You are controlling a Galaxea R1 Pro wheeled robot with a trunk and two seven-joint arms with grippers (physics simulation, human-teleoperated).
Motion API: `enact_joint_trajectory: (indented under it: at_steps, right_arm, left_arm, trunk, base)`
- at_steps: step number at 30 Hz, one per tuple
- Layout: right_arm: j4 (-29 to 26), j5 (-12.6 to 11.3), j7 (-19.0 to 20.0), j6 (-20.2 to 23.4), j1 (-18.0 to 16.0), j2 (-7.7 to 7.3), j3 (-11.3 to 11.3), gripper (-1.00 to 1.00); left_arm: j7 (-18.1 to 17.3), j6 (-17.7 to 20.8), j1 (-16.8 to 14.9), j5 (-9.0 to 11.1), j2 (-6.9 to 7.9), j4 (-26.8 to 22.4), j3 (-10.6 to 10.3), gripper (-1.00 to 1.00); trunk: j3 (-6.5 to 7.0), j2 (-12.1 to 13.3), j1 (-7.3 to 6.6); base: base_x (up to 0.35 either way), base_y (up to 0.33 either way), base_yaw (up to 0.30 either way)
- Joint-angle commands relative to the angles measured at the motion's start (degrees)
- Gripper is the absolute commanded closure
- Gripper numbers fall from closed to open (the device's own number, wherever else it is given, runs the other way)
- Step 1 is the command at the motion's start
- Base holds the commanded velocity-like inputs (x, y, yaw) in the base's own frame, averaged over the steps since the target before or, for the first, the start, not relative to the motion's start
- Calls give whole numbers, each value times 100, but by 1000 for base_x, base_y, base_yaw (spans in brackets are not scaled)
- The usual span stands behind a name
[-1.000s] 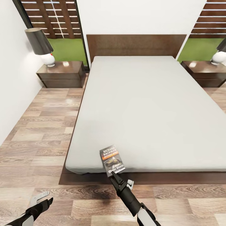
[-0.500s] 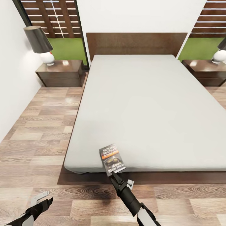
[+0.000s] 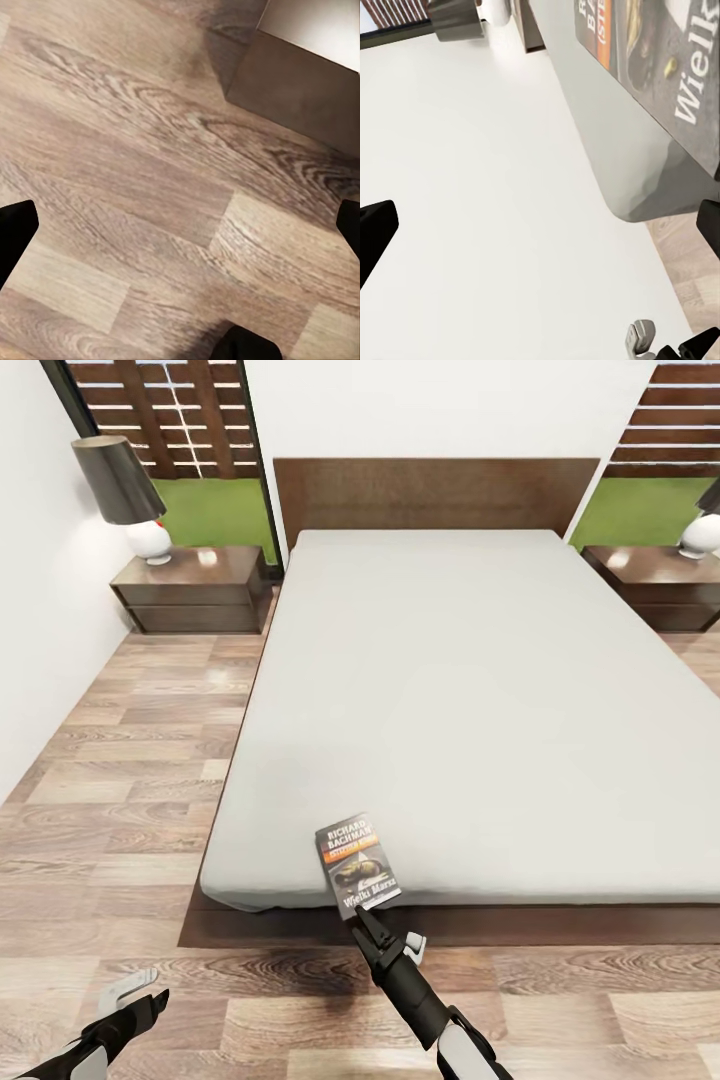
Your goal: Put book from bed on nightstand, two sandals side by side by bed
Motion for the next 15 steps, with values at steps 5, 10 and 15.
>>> enact_joint_trajectory:
  at_steps: [5, 10, 15]
  right_arm:
    - [3, -61, 11, 52, -3, -1, 9, -100]
    - [3, -61, 11, 53, -3, -1, 9, -100]
    - [3, -61, 11, 54, -3, -1, 9, -100]
  left_arm:
    - [-38, -12, -4, 11, 1, 10, 42, -100]
    - [-38, -12, -4, 11, 1, 10, 42, -100]
    - [-38, -12, -4, 11, 1, 10, 42, -100]
  trunk:
    - [-93, -203, 110]
    - [-183, -404, 220]
    - [-273, -605, 330]
  base:
    - [0, 0, 0]
    - [0, 0, 0]
    - [0, 0, 0]
